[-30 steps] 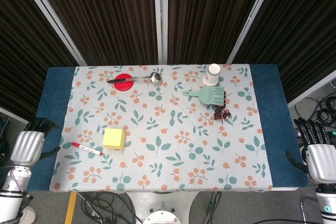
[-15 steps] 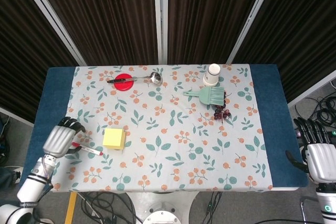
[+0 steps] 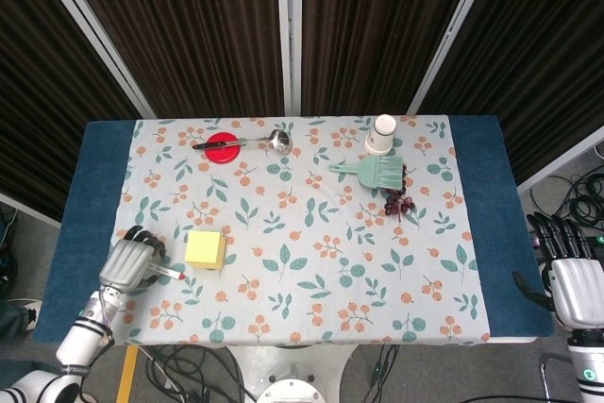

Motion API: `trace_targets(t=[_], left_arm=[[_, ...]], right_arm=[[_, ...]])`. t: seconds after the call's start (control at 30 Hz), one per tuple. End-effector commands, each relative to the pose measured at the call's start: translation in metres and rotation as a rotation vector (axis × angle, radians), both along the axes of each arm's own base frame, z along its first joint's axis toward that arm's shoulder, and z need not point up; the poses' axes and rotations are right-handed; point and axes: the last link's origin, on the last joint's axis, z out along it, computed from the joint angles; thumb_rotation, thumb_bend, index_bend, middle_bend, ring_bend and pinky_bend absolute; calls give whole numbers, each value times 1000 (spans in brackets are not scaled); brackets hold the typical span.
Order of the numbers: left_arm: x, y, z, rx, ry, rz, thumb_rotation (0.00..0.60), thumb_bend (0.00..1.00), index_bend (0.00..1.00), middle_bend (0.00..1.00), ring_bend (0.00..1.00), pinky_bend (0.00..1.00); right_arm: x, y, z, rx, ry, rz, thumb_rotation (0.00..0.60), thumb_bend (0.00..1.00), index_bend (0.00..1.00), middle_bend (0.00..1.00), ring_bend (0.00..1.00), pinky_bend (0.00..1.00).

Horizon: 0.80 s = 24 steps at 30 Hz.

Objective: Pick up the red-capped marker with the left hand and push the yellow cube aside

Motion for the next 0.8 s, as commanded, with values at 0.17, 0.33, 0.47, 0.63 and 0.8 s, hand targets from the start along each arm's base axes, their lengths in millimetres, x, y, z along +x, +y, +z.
trace_targets(t=[0.17,0.33,0.47,0.63,0.8], left_arm=[[-4,-1,-6,-3,26,11,600,269,516,548,315,176],[-5,-1,-7,-3,32,22,600,276,519,567,321,175],[-5,-1,-8,2,29,23,600,283,539,593,346,176],[-5,-2,-10,4,27,26,600,285,553,614,366,176],[-6,-1,-11,11,31,24,600,286,551,615,366,175]], right_arm=[[-2,0,-1,2,-4,-6,600,176,0,79,0,0],[-3,0,-1,3,-6,-9,600,176,0,82,0,0],[-4,-1,-1,2,-8,-9,600,176,0,83,0,0],[-5,0,-1,-1,-9,-11,600,176,0,85,0,0],[-6,1,0,-4,-9,-14,600,176,0,87,0,0]])
